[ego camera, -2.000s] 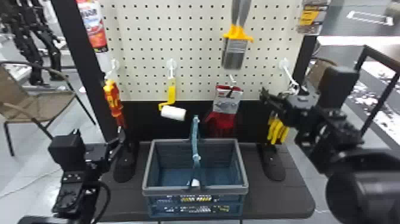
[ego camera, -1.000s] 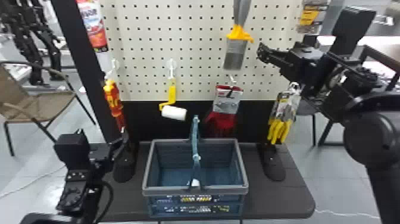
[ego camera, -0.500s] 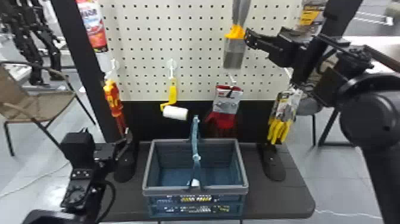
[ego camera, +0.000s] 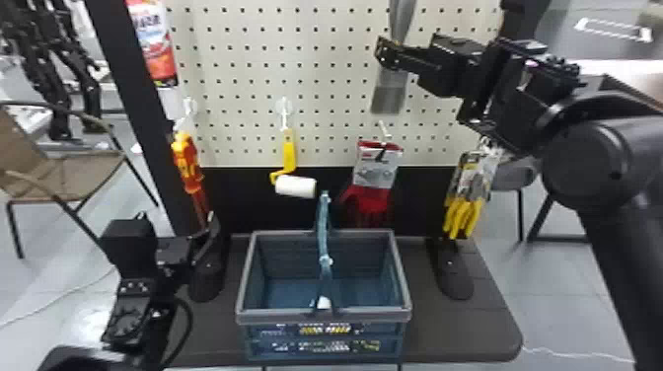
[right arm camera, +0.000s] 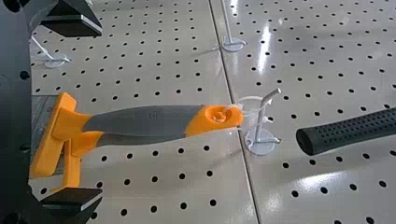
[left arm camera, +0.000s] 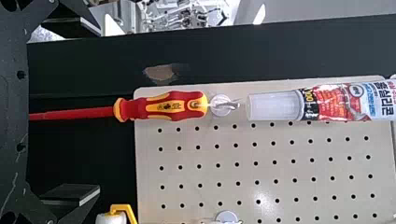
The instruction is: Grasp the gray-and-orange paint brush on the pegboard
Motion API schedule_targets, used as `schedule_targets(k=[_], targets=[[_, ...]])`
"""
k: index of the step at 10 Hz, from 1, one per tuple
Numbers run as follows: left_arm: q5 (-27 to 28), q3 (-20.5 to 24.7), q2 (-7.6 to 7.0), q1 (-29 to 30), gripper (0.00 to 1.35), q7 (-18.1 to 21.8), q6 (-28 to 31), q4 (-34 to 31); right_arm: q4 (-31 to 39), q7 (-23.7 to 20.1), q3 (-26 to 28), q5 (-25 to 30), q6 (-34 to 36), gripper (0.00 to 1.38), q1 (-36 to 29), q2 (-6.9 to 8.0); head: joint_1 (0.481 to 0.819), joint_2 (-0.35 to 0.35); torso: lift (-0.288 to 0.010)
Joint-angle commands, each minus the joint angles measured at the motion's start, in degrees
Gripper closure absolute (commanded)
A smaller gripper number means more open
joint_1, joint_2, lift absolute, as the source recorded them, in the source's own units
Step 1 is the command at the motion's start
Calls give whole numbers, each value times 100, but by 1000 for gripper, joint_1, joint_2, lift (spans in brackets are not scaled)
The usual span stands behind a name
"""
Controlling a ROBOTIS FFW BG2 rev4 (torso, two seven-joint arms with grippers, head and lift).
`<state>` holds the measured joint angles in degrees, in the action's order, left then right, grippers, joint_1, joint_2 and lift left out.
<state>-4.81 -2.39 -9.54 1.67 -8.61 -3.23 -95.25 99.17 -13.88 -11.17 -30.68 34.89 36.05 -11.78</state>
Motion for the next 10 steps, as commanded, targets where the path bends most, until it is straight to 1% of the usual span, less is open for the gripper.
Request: schedule_targets(k=[1, 3, 4, 6, 7, 8, 9, 10], targets=[[-37, 20, -4, 9, 128, 0, -37, 24, -152, -27, -166, -17, -96, 87, 165, -88, 549, 0, -100], [-64, 20, -13, 0, 128, 0, -64, 51, -231, -88, -325, -17, -114, 87, 376, -220, 549, 0, -100], [-64, -7, -13, -9, 128, 0, -46, 68, -275, -176, -325, -35, -114, 87, 420, -220, 549, 0, -100], [-81, -33, -30, -26, 128, 0, -55, 112, -398, -194, -439, -131, -122, 93, 517, -220, 549, 0, -100], [-107, -42, -48, -53, 128, 0, -81, 139, -495, -247, -500, -158, -210, 113, 578, -220, 549, 0, -100], [-134, -60, -66, -53, 128, 0, -99, 165, -618, -291, -562, -202, -281, 176, 640, -220, 549, 0, -100], [-143, -60, -74, -61, 128, 0, -108, 174, -768, -387, -623, -210, -369, 320, 710, -220, 549, 0, -100], [-160, -60, -83, -53, 128, 0, -108, 183, -812, -422, -650, -210, -404, 688, 745, -229, 549, 0, -100]])
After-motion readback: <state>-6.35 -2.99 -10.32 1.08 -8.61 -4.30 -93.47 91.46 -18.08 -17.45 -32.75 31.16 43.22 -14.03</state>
